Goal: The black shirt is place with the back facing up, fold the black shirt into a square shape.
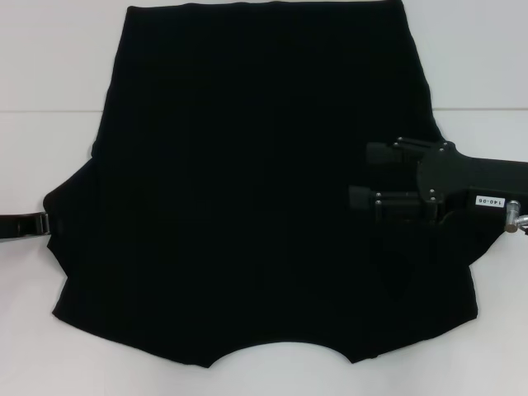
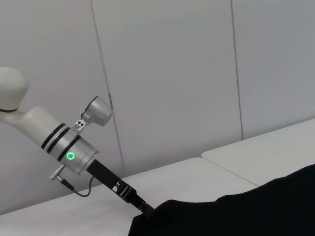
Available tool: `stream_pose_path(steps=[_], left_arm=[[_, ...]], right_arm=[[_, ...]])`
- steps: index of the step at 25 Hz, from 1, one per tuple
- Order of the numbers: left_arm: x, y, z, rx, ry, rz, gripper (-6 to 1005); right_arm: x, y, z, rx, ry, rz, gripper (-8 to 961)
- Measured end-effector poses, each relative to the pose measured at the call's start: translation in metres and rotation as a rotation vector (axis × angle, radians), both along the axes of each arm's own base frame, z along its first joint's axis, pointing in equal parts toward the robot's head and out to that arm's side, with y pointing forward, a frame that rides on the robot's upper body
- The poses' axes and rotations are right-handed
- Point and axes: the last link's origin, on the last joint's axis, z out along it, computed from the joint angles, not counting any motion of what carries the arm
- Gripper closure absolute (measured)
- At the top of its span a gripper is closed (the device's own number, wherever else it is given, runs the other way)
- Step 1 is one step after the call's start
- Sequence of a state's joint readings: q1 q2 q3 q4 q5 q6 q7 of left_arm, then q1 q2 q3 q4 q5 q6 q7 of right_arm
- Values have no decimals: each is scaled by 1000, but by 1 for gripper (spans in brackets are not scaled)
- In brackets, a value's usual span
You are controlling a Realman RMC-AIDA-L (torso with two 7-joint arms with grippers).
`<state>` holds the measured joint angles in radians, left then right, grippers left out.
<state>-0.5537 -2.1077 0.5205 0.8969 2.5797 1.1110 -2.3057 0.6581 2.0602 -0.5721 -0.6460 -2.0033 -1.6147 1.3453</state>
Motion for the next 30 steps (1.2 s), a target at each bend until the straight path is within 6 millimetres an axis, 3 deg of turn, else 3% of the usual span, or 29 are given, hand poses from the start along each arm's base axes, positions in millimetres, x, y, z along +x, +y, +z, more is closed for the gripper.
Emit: stream_pose_path(steps=[5, 13, 30], left_arm=[[-3, 0, 1, 8, 24, -11, 1001], [-8, -3, 5, 31, 20, -3, 1000], [-35, -18, 37, 156, 12, 50, 998]], right_arm=[[0, 0, 0, 1, 0, -2, 51], [2, 0, -1, 3, 3, -12, 52], [-7, 3, -14, 6, 52, -35, 51]])
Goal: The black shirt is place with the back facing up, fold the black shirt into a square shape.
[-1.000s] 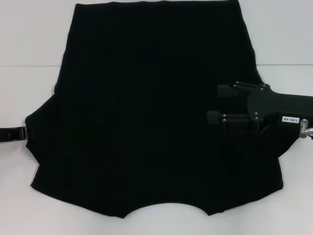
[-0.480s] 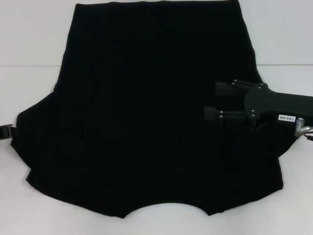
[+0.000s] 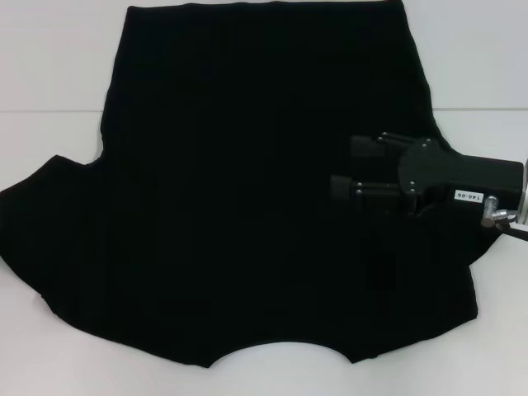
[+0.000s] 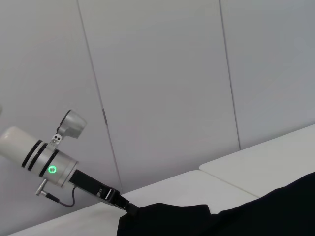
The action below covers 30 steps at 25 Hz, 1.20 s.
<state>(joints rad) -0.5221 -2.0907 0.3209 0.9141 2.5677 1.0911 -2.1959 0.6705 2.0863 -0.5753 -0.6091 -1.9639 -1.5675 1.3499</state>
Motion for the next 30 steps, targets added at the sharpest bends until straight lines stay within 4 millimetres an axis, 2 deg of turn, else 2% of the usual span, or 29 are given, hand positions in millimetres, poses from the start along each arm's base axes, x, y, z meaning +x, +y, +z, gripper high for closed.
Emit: stream_pose_path(steps=[12, 19, 26, 30], left_arm=[[-5, -7, 4, 14, 9, 17, 999], [3, -1, 1, 18, -21, -12, 998], [35, 18, -14, -13, -109, -142, 999], [66, 30, -41, -81, -153, -277, 999]], right_arm=[[-3, 4, -3, 1, -4, -2, 52], [-1, 3, -2, 5, -6, -3, 52], [3, 2, 1, 15, -10, -9, 51], [6, 3, 2, 23, -12, -19, 51]])
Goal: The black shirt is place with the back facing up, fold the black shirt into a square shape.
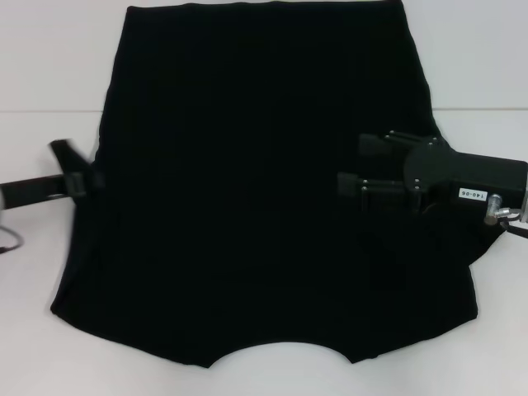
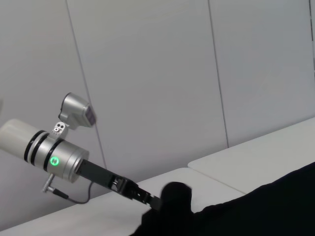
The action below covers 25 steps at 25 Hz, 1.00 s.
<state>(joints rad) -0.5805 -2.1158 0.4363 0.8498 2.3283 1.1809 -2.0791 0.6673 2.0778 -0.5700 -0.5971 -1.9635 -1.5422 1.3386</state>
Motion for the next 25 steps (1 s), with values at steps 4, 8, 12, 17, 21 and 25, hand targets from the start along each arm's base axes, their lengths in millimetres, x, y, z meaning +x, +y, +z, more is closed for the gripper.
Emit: stream_pose_path(steps=[4, 8, 12, 17, 21, 25], left_arm=[[29, 1, -26, -85, -23, -151, 999], [37, 0, -38, -111, -24, -187, 998], [35, 0, -41, -122, -25, -180, 988], [46, -6, -50, -184, -50, -234, 928], [67, -18, -54, -230, -158, -373, 771], [82, -33, -57, -214, -247, -571, 614]], right_arm=[[1, 0, 1, -1, 0, -6, 51], [1, 0, 1, -2, 1, -7, 51], [1, 1, 2, -1, 1, -7, 51], [1, 2, 3, -1, 0, -12, 52], [5, 9, 9, -19, -1, -92, 53], [14, 15, 22, -56, 12, -233, 54]])
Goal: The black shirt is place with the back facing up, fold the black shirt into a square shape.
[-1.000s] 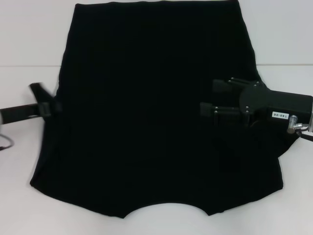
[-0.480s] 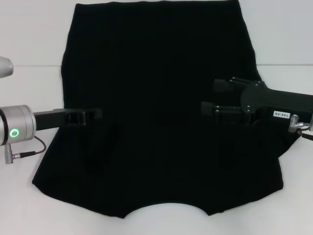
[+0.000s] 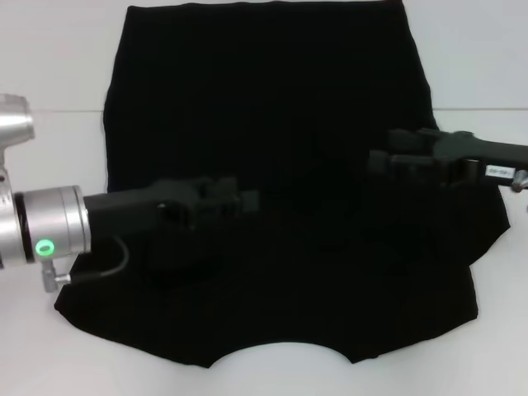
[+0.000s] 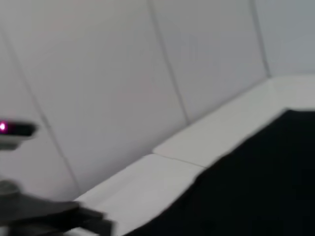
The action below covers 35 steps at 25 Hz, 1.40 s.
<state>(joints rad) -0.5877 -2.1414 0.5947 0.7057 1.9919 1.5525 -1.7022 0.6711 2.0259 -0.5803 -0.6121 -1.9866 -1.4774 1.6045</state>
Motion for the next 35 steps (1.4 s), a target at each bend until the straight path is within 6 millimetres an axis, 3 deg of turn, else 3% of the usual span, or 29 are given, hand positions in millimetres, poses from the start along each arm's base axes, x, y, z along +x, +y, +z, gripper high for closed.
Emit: stream_pose_path(steps=[1, 4, 8, 15, 21, 35], left_arm=[[3, -4, -2, 9, -20, -54, 575], [9, -16, -10, 32, -50, -194, 331], [18, -27, -25, 55, -40, -346, 251], [27, -42, -49, -11, 36, -549, 111], [28, -45, -55, -4, 68, -621, 65], [22, -42, -56, 47, 95, -614, 69]], right_arm=[[4, 2, 5, -10, 3, -49, 54], [19, 5, 16, -46, -14, -213, 55], [45, 8, 32, -62, -41, -455, 56], [80, 3, 61, -27, -110, -698, 70], [99, 2, 67, -14, -186, -842, 85], [86, 24, 34, -39, -287, -842, 119]])
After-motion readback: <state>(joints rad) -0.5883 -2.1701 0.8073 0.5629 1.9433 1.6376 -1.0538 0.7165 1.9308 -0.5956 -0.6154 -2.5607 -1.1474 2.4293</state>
